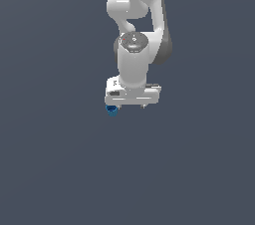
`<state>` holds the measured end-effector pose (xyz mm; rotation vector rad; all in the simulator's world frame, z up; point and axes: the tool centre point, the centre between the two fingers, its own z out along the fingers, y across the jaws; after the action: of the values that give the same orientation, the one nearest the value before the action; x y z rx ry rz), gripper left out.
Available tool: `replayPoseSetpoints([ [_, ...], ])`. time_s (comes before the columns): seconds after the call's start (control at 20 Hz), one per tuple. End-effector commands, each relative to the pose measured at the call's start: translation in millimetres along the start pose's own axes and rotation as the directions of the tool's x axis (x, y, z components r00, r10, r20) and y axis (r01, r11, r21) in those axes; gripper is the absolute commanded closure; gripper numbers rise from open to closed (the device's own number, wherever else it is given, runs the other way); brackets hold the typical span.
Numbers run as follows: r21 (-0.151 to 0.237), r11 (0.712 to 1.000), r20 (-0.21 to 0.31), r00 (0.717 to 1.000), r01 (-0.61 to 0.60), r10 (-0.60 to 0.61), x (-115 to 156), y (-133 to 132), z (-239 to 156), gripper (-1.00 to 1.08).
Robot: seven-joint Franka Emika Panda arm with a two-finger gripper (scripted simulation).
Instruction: Pick up the object and move it to a goal position.
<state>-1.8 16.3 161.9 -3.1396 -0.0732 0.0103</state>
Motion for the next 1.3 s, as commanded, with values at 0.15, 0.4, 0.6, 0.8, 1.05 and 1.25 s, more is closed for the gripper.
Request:
replayPoseSetpoints([
  [0.15,-0.006,1.0,-0.008,1.0,-0.008,0.008,2,7,-4,-0.92],
  [0.4,-0.029,0.999,-0.035,0.999,-0.027,0.026,9,29,-20,-0.92],
  [0.6,-0.029,0.999,-0.035,0.999,-0.026,0.025,9,29,-21,-0.92],
  [0.8,-0.025,0.999,-0.032,0.998,-0.047,0.046,4,34,-12,-0.92],
  [1.05,-0.015,0.994,-0.027,0.994,-0.108,0.107,-11,48,8,-0.92],
  [1.25,-0.006,0.983,-0.019,0.983,-0.184,0.184,-30,65,33,-0.92],
])
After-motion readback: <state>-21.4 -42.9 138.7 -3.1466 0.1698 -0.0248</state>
